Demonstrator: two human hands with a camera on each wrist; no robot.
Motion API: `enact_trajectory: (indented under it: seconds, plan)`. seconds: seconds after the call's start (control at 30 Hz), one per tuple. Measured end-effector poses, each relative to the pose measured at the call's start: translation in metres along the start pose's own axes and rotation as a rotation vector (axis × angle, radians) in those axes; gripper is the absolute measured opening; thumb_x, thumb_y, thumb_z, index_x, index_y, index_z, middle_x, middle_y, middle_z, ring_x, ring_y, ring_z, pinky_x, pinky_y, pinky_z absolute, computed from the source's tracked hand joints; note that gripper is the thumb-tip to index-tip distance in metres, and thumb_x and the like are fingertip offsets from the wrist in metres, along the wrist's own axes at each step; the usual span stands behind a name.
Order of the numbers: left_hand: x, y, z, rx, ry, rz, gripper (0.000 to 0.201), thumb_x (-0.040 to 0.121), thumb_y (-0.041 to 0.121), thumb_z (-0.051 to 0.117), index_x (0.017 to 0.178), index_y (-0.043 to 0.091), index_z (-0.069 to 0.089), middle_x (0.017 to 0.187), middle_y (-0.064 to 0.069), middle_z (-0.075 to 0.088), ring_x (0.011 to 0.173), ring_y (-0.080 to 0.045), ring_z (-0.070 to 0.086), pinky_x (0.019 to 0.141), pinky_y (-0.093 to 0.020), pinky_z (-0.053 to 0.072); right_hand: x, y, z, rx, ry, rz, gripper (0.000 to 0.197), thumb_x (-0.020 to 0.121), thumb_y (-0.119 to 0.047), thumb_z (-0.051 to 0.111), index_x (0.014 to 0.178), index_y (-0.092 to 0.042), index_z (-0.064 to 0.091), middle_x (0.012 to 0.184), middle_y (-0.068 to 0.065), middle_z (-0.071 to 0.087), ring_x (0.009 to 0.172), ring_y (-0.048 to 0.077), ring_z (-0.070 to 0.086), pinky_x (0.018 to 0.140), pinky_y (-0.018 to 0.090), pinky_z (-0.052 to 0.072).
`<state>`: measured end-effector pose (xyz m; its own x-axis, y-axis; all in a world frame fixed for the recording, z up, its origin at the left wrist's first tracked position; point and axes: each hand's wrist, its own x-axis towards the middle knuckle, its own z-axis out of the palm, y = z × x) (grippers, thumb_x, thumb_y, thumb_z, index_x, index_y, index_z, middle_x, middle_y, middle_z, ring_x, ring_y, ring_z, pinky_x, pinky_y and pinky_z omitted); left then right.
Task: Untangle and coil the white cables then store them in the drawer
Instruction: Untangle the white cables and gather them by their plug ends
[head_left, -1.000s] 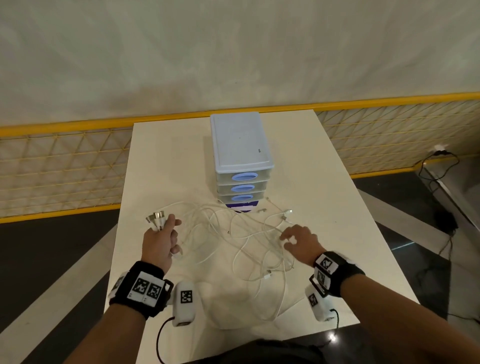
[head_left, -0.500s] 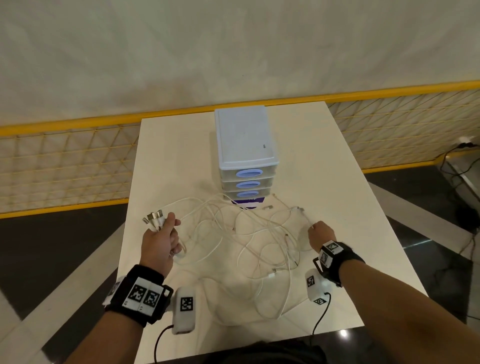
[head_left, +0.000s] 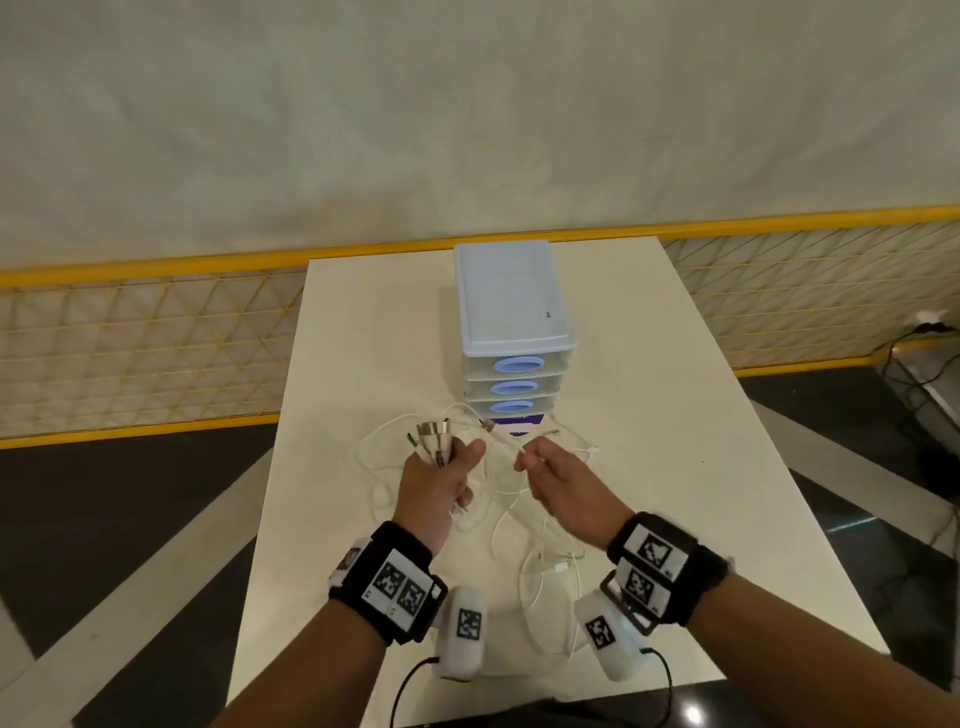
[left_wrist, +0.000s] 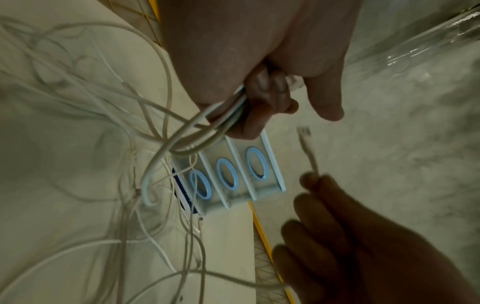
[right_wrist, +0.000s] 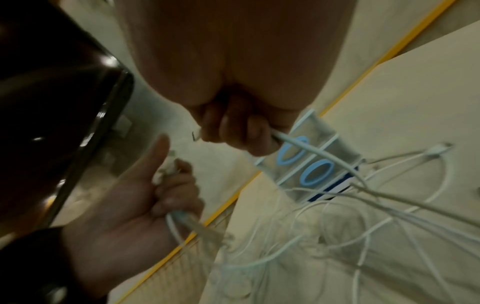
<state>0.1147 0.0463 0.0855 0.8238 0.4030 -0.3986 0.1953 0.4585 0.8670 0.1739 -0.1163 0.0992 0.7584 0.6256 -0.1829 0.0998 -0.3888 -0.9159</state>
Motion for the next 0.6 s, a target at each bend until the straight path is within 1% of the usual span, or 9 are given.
enact_trajectory:
  seconds: [0.07,0.17,0.3,0.33,0.37,0.43,0.47,0.53,0.6]
  plan:
    - [-0.004,0.000,0.005,-0.022,-0.012,0.008,0.024,0.077,0.006,0.073,0.065,0.015,0.054,0.041,0.007,0.037,0.036,-0.008,0.030,0.039,-0.021,0.032,-0.003,-0.008,0.016,-0.024,-0.002,-0.046,0.018,0.100,-0.023,0.036,0.085,-0.024,0.047,0.060,-0.009,0.043,0.050,0.000,0.041,0.055,0.012,0.034]
    - [-0.010,0.000,0.009,-0.047,-0.022,0.026,0.018,0.081,0.004,0.068,0.069,0.012,0.057,0.045,0.005,0.049,0.039,-0.008,0.039,0.039,-0.022,0.034,-0.003,-0.014,0.033,-0.044,-0.015,-0.075,0.012,0.099,-0.021,0.037,0.090,-0.022,0.044,0.064,-0.009,0.046,0.056,0.003,0.042,0.060,0.018,0.038]
    - [-0.011,-0.001,0.010,-0.032,0.045,0.014,0.023,0.083,0.013,0.068,0.063,0.013,0.056,0.049,0.000,0.048,0.044,-0.013,0.042,0.042,-0.023,0.032,0.001,-0.017,0.044,-0.087,-0.046,-0.090,0.010,0.099,-0.020,0.037,0.092,-0.023,0.043,0.070,-0.014,0.052,0.058,-0.003,0.051,0.062,0.015,0.039]
    - [-0.011,-0.001,0.010,-0.033,0.058,0.006,0.026,0.085,0.014,0.067,0.062,0.014,0.054,0.048,0.001,0.046,0.044,-0.012,0.041,0.043,-0.023,0.032,0.002,-0.018,0.046,-0.111,-0.047,-0.095,0.011,0.099,-0.022,0.037,0.091,-0.021,0.044,0.072,-0.011,0.056,0.060,-0.001,0.053,0.063,0.019,0.041]
    - [-0.012,-0.001,0.010,-0.038,0.067,-0.004,0.028,0.086,0.016,0.066,0.062,0.015,0.052,0.048,0.001,0.044,0.045,-0.012,0.040,0.043,-0.023,0.032,0.003,-0.018,0.047,-0.139,-0.042,-0.102,0.014,0.099,-0.024,0.037,0.090,-0.019,0.047,0.075,-0.004,0.061,0.064,0.003,0.056,0.065,0.026,0.046]
    - [-0.012,0.003,0.011,-0.067,0.091,-0.035,0.029,0.089,0.017,0.063,0.063,0.015,0.050,0.049,0.002,0.041,0.045,-0.011,0.038,0.042,-0.022,0.032,0.003,-0.020,0.049,-0.212,-0.041,-0.093,0.022,0.099,-0.027,0.039,0.085,-0.015,0.051,0.079,0.006,0.065,0.071,0.021,0.061,0.069,0.037,0.049]
    - [-0.011,0.006,0.011,-0.094,0.103,-0.056,0.030,0.090,0.017,0.060,0.063,0.014,0.049,0.049,0.002,0.041,0.044,-0.011,0.039,0.041,-0.022,0.033,0.004,-0.021,0.049,-0.243,-0.053,-0.081,0.026,0.099,-0.029,0.038,0.082,-0.014,0.052,0.075,0.005,0.064,0.071,0.024,0.059,0.070,0.038,0.048]
    - [-0.010,0.011,0.010,-0.174,0.100,-0.089,0.032,0.092,0.017,0.056,0.062,0.013,0.049,0.049,0.002,0.045,0.043,-0.010,0.046,0.039,-0.022,0.034,0.004,-0.022,0.049,-0.278,-0.087,-0.069,0.030,0.099,-0.030,0.037,0.081,-0.013,0.054,0.071,-0.004,0.058,0.070,0.021,0.056,0.070,0.035,0.045]
    - [-0.009,0.014,0.008,-0.268,0.080,-0.110,0.032,0.094,0.019,0.053,0.063,0.013,0.050,0.050,0.003,0.049,0.051,-0.011,0.057,0.042,-0.024,0.038,0.006,-0.020,0.047,-0.313,-0.108,-0.070,0.032,0.100,-0.029,0.037,0.086,-0.009,0.057,0.078,-0.003,0.060,0.073,0.019,0.056,0.072,0.033,0.045]
